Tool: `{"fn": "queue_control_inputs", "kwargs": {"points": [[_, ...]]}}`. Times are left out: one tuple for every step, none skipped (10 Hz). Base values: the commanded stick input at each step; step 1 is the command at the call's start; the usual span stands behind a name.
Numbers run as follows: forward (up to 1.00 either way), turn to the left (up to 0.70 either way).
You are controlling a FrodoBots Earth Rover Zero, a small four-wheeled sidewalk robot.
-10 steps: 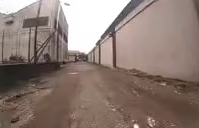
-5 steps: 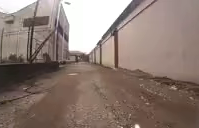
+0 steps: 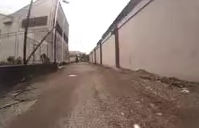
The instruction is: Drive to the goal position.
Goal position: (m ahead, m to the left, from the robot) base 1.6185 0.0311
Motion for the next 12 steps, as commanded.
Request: {"fn": "queue_control_inputs", "kwargs": {"points": [[0.7,0.29],[0.7,0.23],[0.7,0.0],[0.7,0.0],[0.7,0.0],[0.7,0.0],[0.7,0.0],[0.7,0.0],[0.7,0.0],[0.7,0.0],[0.7,0.0],[0.7,0.0]]}}
